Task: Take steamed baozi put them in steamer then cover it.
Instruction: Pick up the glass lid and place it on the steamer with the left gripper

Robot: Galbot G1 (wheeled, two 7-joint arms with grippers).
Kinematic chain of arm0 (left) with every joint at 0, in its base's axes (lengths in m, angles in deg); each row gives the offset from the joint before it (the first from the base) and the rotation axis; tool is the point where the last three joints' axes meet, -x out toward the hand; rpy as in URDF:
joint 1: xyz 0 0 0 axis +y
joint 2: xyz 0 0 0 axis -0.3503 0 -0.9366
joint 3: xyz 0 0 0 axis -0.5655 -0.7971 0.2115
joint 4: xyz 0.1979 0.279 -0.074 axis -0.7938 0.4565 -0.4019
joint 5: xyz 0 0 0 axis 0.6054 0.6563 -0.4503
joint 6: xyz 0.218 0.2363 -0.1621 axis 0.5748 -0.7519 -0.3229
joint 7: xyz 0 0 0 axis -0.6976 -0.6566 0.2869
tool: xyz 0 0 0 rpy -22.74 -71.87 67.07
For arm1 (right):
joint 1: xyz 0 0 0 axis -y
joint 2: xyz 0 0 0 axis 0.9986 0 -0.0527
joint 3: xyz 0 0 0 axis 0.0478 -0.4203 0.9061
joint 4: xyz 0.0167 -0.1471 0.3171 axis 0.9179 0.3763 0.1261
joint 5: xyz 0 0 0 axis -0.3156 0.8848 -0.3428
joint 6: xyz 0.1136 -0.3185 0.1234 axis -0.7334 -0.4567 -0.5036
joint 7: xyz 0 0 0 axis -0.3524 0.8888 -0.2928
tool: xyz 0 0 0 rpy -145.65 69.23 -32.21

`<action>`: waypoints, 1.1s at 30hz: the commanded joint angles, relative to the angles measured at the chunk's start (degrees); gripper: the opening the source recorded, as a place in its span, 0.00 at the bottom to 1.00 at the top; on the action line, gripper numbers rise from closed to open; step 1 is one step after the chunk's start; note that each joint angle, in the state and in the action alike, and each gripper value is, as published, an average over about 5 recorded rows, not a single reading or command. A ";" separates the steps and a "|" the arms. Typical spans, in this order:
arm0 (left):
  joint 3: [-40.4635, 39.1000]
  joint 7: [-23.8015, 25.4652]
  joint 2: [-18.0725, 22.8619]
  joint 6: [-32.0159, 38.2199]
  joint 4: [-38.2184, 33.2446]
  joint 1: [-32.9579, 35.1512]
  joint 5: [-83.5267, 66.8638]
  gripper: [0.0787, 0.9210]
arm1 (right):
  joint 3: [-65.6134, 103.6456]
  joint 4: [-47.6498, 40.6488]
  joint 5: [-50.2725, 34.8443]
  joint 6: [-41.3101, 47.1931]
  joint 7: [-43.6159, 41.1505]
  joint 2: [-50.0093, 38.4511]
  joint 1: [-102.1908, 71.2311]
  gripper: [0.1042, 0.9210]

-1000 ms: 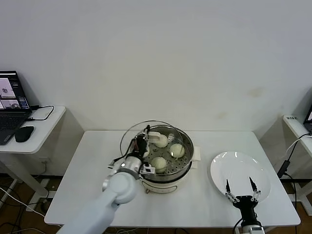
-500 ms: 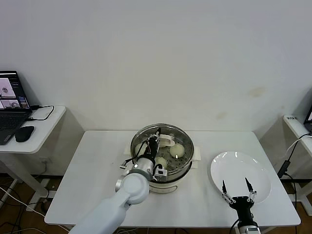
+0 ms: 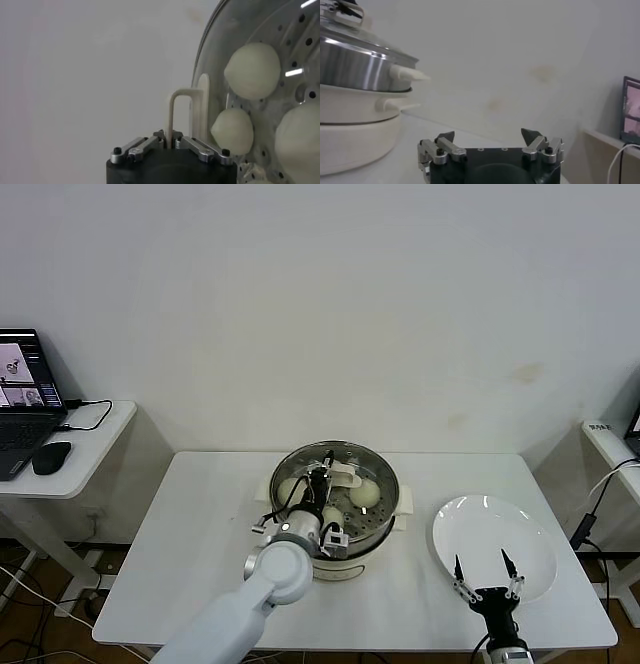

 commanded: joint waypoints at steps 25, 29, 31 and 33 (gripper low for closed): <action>15.20 -9.36 -10.08 8.68 -25.97 24.76 -21.03 0.82 | -1.25 -0.09 0.89 -0.22 -0.17 0.40 -0.45 0.88; 20.62 -20.03 -11.86 15.19 -29.75 34.30 -36.10 0.88 | -1.62 0.38 0.21 -0.71 0.01 0.28 -0.77 0.88; 25.14 -26.84 -10.99 20.35 -30.27 39.96 -46.77 0.88 | -1.92 0.88 -0.80 -1.09 0.21 0.21 -0.94 0.88; 32.20 -29.15 -9.20 28.27 -29.39 45.37 -58.75 0.88 | -2.24 1.58 -1.87 -1.22 0.24 0.02 -1.27 0.88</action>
